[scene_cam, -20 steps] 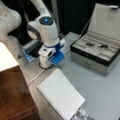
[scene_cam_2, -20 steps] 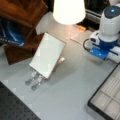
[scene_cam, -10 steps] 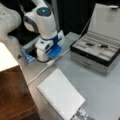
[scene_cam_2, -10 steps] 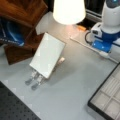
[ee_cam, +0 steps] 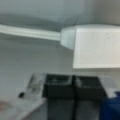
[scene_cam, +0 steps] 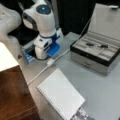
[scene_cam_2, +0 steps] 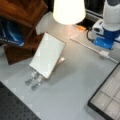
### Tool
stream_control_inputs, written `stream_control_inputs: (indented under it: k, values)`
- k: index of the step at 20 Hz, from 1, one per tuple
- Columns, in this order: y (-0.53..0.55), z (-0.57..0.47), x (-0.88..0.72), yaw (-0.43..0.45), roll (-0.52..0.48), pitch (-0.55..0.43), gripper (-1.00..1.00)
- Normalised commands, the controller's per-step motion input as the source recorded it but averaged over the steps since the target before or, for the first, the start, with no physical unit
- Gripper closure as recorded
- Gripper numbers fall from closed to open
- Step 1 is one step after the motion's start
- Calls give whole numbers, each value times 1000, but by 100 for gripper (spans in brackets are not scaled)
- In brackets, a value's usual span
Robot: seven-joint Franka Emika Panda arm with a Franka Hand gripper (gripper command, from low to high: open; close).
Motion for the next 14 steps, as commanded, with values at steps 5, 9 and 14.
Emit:
stream_control_inputs:
  k: [5, 9, 14]
  values:
    - [-129, -568, -1000, -122, 57, -564, 100]
    - [-172, -585, -1000, -98, 56, -641, 100]
    - [-178, -583, -1000, -90, 55, -687, 100]
